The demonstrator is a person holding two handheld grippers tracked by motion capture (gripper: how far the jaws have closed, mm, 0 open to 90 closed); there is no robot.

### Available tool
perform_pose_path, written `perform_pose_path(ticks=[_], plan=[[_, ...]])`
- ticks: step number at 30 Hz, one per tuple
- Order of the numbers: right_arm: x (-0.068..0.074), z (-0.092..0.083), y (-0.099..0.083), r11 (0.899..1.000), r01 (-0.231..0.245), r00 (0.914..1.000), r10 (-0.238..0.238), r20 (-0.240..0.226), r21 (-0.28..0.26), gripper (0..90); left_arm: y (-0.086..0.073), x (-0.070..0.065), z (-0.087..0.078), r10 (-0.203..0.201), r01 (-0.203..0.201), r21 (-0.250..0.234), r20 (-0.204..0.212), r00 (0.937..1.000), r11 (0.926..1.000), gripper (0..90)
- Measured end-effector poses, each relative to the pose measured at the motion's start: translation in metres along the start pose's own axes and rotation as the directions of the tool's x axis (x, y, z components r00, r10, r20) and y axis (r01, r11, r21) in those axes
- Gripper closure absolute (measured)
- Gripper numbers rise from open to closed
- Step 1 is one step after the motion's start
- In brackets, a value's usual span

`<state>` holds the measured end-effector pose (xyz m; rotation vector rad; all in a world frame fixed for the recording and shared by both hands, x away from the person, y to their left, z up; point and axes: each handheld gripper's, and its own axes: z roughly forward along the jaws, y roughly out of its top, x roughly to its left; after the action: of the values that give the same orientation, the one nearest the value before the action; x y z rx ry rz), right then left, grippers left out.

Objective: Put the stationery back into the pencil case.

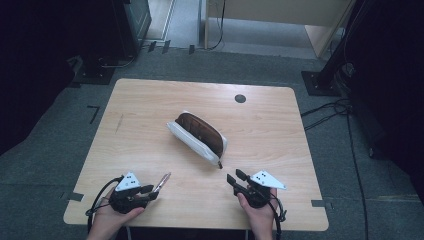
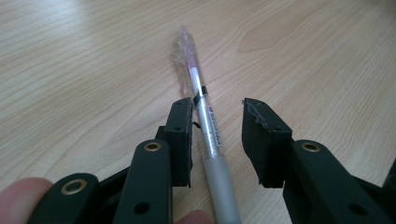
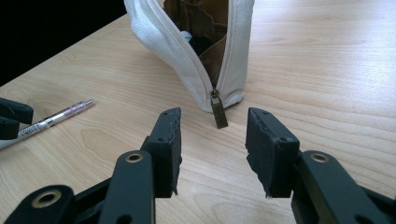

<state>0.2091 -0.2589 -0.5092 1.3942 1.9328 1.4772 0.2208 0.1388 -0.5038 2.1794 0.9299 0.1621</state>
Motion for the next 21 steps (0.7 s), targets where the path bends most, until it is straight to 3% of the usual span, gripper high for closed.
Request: perform_pose_path(ticks=[3,7,9,17,21], plan=[[0.000,-0.001,-0.002,1.000,-0.002,1.0000,0.002,0.004,0.000,55.9,0.001,-0.004,0.005,0.015,-0.014,0.023,-0.018,0.9997,0.9996,70.3],[-0.001,-0.002,-0.003,1.000,-0.006,1.0000,0.006,0.007,0.003,55.9,0.003,-0.005,0.008,0.005,-0.004,0.035,-0.021,0.9998,0.9994,76.4],[-0.002,-0.004,-0.003,1.000,-0.011,0.9999,0.011,0.010,-0.003,55.9,0.006,-0.005,0.010,-0.011,0.012,0.033,-0.049,0.9987,0.9994,79.7],[-0.005,-0.007,-0.001,1.000,-0.011,0.9998,0.011,0.016,-0.014,55.9,0.015,-0.005,0.020,-0.049,0.050,0.015,-0.074,0.9960,0.9986,81.2],[-0.005,-0.008,0.000,1.000,-0.015,0.9998,0.015,0.016,-0.018,56.0,0.025,-0.007,0.031,-0.100,0.100,-0.001,-0.082,0.9916,0.9949,81.3]])
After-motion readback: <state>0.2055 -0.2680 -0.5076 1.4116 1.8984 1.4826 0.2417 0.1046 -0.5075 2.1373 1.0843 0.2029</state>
